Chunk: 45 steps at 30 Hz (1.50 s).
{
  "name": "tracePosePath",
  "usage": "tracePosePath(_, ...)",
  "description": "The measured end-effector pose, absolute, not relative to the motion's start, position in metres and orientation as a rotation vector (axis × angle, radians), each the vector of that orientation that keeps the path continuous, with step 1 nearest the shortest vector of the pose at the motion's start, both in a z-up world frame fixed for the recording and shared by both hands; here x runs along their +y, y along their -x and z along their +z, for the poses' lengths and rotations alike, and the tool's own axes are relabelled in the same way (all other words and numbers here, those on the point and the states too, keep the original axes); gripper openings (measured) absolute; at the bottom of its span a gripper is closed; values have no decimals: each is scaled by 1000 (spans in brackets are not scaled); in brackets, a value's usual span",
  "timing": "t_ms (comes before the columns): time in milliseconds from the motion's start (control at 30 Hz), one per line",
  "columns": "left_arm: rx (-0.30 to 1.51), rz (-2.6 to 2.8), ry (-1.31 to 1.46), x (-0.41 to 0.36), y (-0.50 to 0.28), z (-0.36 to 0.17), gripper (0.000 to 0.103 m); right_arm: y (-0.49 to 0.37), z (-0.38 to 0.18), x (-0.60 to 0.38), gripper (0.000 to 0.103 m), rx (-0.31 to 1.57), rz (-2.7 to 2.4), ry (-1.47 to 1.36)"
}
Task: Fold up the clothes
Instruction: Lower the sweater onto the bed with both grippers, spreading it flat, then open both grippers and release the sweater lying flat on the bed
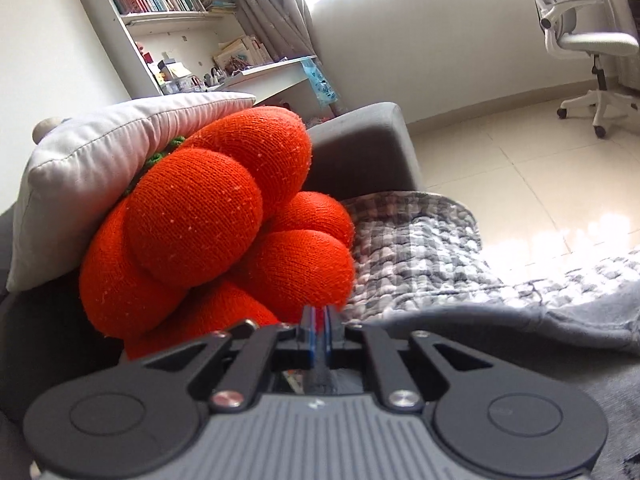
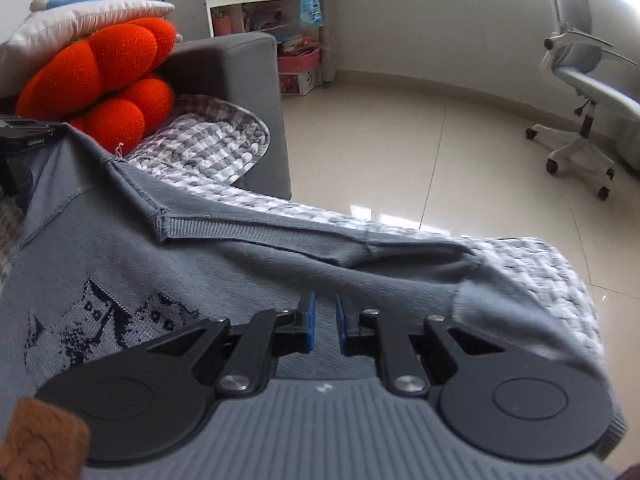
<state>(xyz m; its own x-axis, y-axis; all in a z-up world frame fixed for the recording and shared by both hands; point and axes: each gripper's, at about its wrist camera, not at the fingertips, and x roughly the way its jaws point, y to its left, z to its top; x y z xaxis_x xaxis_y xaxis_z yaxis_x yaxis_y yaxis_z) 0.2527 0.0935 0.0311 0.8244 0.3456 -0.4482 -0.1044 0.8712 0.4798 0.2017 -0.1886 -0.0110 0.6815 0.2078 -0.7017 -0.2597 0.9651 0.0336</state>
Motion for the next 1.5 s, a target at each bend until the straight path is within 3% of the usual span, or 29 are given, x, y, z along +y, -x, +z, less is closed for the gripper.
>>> tracePosePath(200, 536, 138, -370, 99, -221, 43, 7, -266, -27, -188, 19, 853, 262, -48)
tracePosePath(400, 621, 29, -290, 106, -185, 13, 9, -289, -13, -216, 19, 690, 95, -317)
tracePosePath(567, 680, -34, -219, 117, -158, -9, 27, -271, -16, -201, 19, 745, 193, -163)
tracePosePath(700, 704, -70, -209, 110, -136, -19, 28, -255, -34, -159, 19, 864, 435, -50)
tracePosePath(967, 716, -109, -183, 105, -89, -20, 32, -282, -36, -73, 16, 771, 463, 3)
tracePosePath(1200, 728, -107, -124, 136, -54, -16, 37, -281, -16, -111, 19, 632, 142, -77)
tracePosePath(1333, 750, -113, -80, 157, -31, -14, 38, -250, 0, -142, 19, 690, 175, -145)
tracePosePath(1400, 756, -132, -73, 163, -16, -12, 39, -227, 8, -154, 31, 730, 197, -188)
tracePosePath(1500, 749, -168, -62, 166, 7, -7, 43, -185, 21, -175, 35, 771, 251, -251)
